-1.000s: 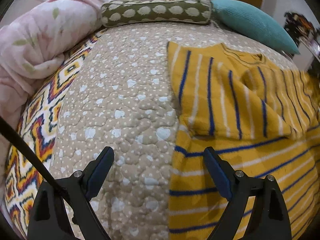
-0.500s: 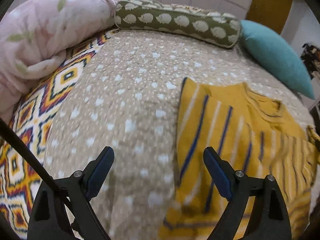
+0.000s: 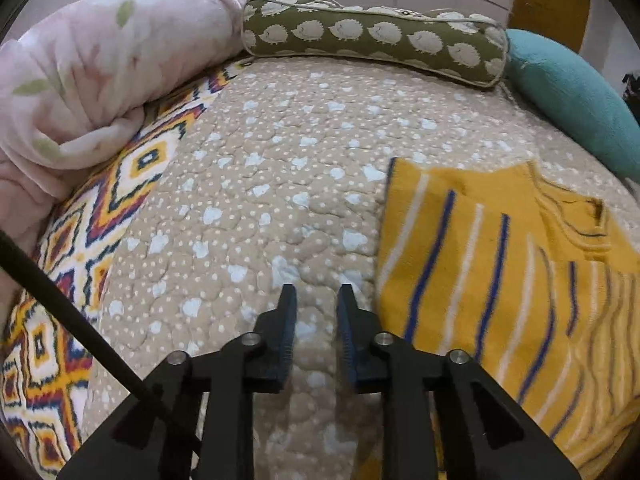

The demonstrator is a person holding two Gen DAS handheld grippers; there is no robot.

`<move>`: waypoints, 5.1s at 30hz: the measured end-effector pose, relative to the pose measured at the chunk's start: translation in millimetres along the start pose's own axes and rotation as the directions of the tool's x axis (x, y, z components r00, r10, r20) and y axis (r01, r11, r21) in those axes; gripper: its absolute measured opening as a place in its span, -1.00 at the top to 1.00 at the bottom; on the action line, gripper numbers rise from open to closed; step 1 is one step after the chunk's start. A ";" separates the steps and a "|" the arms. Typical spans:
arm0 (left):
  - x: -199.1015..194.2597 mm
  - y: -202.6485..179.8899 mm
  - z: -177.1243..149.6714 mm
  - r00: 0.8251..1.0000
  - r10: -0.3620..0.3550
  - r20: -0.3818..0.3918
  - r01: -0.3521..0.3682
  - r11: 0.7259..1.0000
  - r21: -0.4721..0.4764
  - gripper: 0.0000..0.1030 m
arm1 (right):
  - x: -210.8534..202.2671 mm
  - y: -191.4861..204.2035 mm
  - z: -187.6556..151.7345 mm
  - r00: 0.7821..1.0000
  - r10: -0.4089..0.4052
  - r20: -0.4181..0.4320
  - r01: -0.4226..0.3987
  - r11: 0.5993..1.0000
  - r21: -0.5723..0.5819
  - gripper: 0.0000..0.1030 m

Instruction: Fold small clothes

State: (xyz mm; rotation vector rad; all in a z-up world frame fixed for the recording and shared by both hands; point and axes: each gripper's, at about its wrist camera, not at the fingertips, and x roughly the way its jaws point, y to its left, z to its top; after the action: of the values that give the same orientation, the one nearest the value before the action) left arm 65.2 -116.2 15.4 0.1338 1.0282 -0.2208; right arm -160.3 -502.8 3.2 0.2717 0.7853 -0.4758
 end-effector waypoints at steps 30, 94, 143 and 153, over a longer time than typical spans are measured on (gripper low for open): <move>-52.8 -83.9 -43.8 0.995 -0.100 -0.018 0.101 0.985 0.143 -0.54 | -59.7 -0.2 -38.3 0.986 0.154 -0.070 -0.155 0.988 -0.010 0.12; -122.0 -3.6 -41.2 0.979 -0.187 0.080 0.184 0.982 0.049 -0.70 | -181.4 136.6 94.6 0.723 0.679 -0.129 -0.666 0.635 -0.391 0.89; -42.8 -16.4 -11.5 0.998 -0.069 -0.003 0.069 0.997 0.041 0.97 | -62.8 -43.8 -16.6 0.922 0.385 -0.046 -0.357 0.888 0.290 -0.66; -50.0 -43.6 -15.4 0.999 -0.042 0.023 0.039 0.992 0.118 0.97 | -15.1 -3.2 -11.9 0.937 0.324 -0.131 -0.298 0.937 0.184 0.62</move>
State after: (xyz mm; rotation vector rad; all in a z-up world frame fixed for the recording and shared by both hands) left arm 16.9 -149.3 50.3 0.2166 0.9928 -0.3193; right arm -178.5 -496.1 6.0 0.5823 0.8422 -0.2174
